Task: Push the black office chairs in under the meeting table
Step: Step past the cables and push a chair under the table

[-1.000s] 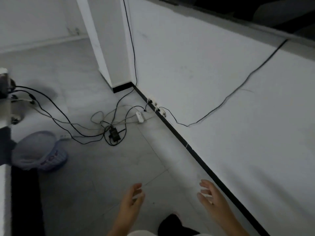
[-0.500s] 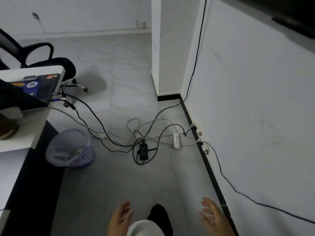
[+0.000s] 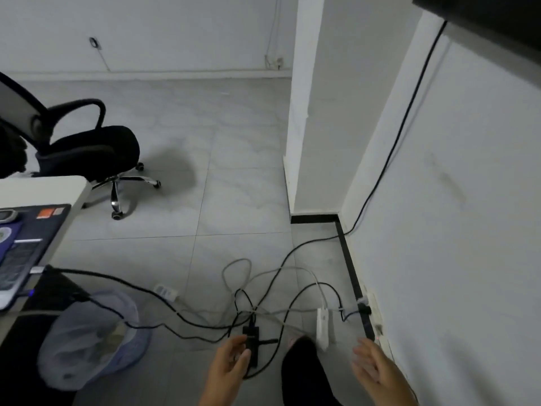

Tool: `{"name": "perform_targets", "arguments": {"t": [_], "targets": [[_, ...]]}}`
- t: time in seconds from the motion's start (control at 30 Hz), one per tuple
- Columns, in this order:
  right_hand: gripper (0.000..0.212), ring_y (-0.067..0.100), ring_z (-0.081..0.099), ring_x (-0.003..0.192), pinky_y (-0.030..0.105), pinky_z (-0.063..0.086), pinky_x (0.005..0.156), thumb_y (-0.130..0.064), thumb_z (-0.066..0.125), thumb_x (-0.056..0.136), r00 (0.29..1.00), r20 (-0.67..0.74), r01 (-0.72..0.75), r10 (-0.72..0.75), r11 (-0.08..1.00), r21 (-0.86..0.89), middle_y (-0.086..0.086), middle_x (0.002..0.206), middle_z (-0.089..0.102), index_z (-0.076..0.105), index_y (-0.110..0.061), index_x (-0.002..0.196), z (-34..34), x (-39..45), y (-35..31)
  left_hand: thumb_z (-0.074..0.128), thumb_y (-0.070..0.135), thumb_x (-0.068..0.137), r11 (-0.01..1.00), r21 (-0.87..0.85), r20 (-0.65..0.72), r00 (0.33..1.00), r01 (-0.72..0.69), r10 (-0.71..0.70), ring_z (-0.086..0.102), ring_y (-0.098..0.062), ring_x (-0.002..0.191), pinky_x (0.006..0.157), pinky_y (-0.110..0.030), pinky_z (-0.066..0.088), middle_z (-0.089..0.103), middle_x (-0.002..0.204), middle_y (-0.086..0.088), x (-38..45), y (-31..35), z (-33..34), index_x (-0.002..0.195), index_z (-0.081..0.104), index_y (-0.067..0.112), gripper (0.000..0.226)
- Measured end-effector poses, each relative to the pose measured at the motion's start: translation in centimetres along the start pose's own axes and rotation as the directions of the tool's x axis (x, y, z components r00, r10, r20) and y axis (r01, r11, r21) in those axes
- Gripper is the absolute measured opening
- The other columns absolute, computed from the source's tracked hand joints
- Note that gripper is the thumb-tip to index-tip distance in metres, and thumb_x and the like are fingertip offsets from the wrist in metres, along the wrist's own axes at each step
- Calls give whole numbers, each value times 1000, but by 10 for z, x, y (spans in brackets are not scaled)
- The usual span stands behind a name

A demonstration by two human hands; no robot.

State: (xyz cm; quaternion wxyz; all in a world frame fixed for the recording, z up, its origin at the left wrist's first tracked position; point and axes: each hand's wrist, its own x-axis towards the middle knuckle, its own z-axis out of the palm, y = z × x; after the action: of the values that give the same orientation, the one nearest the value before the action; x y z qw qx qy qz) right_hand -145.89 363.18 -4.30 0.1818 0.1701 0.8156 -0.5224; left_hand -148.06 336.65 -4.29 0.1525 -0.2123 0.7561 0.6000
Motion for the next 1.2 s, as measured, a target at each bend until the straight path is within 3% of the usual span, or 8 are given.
{"name": "perform_targets", "arguments": {"t": [0.1, 0.43, 0.53, 0.6, 0.73, 0.87, 1.03, 1.2], "targets": [[49, 14, 54, 97, -3, 40, 70, 4, 64, 75, 998, 57, 6, -4, 999, -38, 14, 117, 56, 48, -8, 119, -20, 87, -34, 51, -7, 85, 998, -69, -149, 989, 12, -23, 51, -19, 81, 59, -4, 43, 57, 96, -18, 53, 43, 4, 98, 55, -2, 14], [40, 5, 50, 100, 8, 39, 81, -10, 56, 85, 930, 319, 224, -183, 970, -96, -2, 115, 52, 43, -14, 123, 3, 295, -215, 51, 3, 88, 979, -196, -357, 934, -55, -19, 54, -9, 85, 65, -13, 41, 60, 94, 0, 209, 149, -23, 88, 56, 22, 20], [55, 7, 53, 94, 13, 41, 79, -28, 76, 67, 936, 330, 162, -123, 983, -92, -1, 114, 56, 50, -16, 114, 15, 336, -237, 52, -5, 85, 976, -216, -386, 916, 22, -106, 56, -14, 82, 63, -9, 43, 59, 99, -17, 257, 155, -35, 92, 58, 8, 16], [60, 2, 59, 84, 8, 42, 71, -43, 84, 46, 955, 281, 133, -95, 984, -121, -1, 110, 60, 52, -28, 95, 26, 381, -253, 54, -12, 81, 973, -226, -432, 890, 51, -147, 60, 4, 66, 58, -2, 42, 59, 97, -19, 303, 161, -48, 92, 58, 1, 17], [44, -16, 55, 79, 2, 42, 64, -1, 68, 73, 959, 260, 155, -114, 978, -142, 13, 113, 59, 48, -37, 87, 56, 493, -316, 54, -12, 81, 978, -209, -486, 866, 16, -118, 59, -6, 69, 57, 3, 39, 58, 96, -20, 414, 206, -104, 89, 60, 10, 24], [30, 3, 55, 86, 1, 41, 66, -4, 58, 83, 924, 328, 249, -195, 960, -131, 4, 113, 52, 46, -21, 106, 81, 580, -415, 53, -3, 86, 976, -203, -535, 844, -75, -47, 55, -15, 84, 70, -16, 40, 58, 93, -7, 506, 279, -156, 89, 56, 15, 18], [34, 20, 50, 100, 21, 36, 83, -4, 56, 84, 911, 356, 264, -210, 958, -111, 3, 112, 50, 47, -13, 116, 103, 656, -490, 52, 0, 87, 967, -229, -495, 868, -113, -16, 53, -1, 87, 64, -5, 44, 58, 93, 7, 588, 332, -182, 89, 55, 22, 23], [52, 24, 52, 91, 19, 38, 78, 2, 61, 79, 927, 344, 206, -151, 970, -130, 4, 102, 55, 56, -49, 89, 127, 743, -540, 54, -6, 83, 952, -302, -528, 841, -54, -120, 55, -12, 83, 62, 1, 42, 60, 90, 3, 673, 349, -196, 79, 55, 25, 32]]}}
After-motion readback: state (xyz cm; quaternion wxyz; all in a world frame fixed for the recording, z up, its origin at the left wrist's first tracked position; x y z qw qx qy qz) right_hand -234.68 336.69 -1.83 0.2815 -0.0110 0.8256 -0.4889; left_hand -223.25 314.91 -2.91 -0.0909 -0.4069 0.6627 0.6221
